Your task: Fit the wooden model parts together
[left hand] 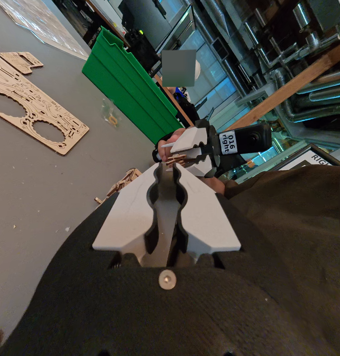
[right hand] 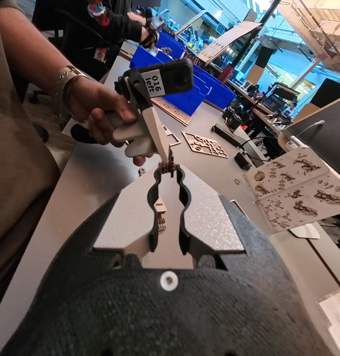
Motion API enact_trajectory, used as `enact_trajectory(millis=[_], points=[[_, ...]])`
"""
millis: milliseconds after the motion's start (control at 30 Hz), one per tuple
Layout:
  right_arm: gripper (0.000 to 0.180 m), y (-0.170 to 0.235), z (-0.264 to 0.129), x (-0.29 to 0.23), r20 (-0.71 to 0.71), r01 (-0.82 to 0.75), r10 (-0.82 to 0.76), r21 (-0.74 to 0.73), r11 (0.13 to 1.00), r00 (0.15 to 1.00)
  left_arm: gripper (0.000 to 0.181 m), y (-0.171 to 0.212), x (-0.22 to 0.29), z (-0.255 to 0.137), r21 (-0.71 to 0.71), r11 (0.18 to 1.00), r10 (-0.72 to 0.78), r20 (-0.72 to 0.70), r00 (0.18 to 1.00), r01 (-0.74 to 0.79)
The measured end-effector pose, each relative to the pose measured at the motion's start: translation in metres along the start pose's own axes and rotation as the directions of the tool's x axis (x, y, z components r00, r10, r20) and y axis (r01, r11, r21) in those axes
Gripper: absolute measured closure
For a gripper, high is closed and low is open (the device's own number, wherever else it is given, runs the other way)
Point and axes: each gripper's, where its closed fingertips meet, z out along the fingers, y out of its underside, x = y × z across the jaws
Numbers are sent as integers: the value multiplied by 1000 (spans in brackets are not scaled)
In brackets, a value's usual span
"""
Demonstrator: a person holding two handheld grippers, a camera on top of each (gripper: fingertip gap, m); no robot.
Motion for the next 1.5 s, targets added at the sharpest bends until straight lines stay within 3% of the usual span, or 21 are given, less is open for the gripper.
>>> enact_trajectory(millis=[167,367,533,733,967,1267,1367,1500], points=[[166,-4,-2,3,7,-57,57,30,998,998,176,1,-4,0,-7,1000,3,28,1000,-3],[166,3,2,-1,83,-219,220,-16,976,972,164,0,3,-3,7,999,44,8,999,-44],[167,-1,4,-8,228,-485,481,-46,874,846,168,4,11,-4,1,997,71,-12,997,-71],[167,-10,6,-3,331,-656,626,-28,754,706,181,2,13,-10,29,997,73,-6,997,-73],[166,-11,15,-10,377,-651,622,-63,756,686,169,2,12,-17,47,997,65,14,998,-66],[166,-13,22,-14,421,-652,624,-93,752,659,180,2,12,-25,63,995,71,37,997,-73],[148,-14,22,-9,393,-590,556,-42,807,733,181,-3,10,-29,112,991,-72,-15,997,73],[146,-19,17,-3,330,-403,369,38,915,869,181,-8,3,-38,147,935,-304,-139,943,323]])
